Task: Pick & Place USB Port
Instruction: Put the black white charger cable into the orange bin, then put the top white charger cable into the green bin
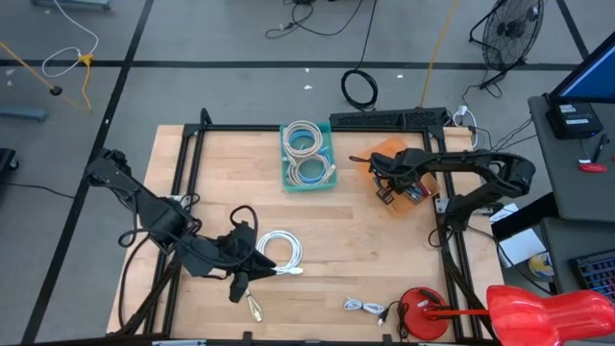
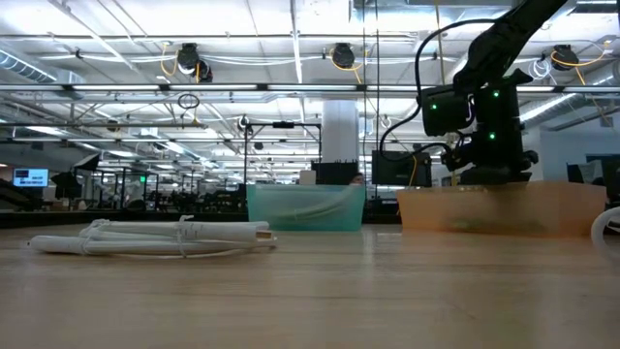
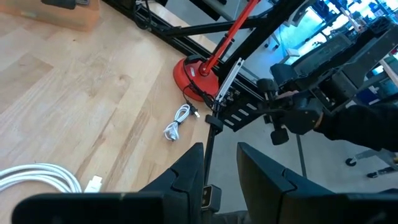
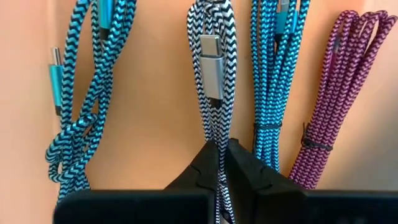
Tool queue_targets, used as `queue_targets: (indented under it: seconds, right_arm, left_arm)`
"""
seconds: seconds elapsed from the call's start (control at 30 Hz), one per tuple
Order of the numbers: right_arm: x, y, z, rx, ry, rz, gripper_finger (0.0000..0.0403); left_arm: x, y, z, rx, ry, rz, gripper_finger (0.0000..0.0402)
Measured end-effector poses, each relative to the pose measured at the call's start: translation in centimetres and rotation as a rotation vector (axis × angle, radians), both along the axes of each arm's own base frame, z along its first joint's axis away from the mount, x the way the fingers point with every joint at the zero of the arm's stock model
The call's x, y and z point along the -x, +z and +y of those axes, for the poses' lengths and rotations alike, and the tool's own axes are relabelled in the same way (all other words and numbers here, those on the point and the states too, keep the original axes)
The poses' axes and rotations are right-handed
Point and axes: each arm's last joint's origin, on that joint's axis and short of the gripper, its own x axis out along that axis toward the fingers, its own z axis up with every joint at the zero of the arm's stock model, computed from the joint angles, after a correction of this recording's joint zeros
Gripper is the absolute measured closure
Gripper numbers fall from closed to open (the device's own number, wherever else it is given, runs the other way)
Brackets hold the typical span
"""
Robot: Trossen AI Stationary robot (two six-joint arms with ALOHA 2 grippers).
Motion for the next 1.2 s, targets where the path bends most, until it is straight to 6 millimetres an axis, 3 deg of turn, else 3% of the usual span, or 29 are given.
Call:
queue_targets:
  seconds: [0.17,0.5,0.7,0.87,1.07,1.2]
  right_arm:
    - [0.2,0.0,0.0,0.019,-0.056,0.013,0.0377]
    - [0.4,0.3,0.0,0.029,-0.083,0.009,0.0266]
    - [-0.2,2.8,-0.3,0.081,-0.076,-0.105,0.0236]
    - [-1.2,7.0,-0.6,0.138,-0.069,-0.38,0.0234]
    - [-2.4,12.1,0.1,0.061,-0.019,-0.954,0.0234]
    - [-3.1,14.9,1.5,0.003,0.024,-1.231,0.0234]
  left_arm:
    - [0.0,0.0,0.0,-0.001,0.0,0.0,0.0305]
    - [0.0,0.0,0.0,-0.015,0.003,-0.005,0.0305]
    - [-0.1,0.0,0.2,-0.037,0.016,-0.012,0.0305]
    - [-0.3,0.0,0.5,-0.044,0.025,-0.013,0.0305]
    - [-0.5,0.0,0.8,-0.05,0.032,-0.014,0.0305]
    - [-0.5,0.0,0.8,-0.052,0.032,-0.011,0.0305]
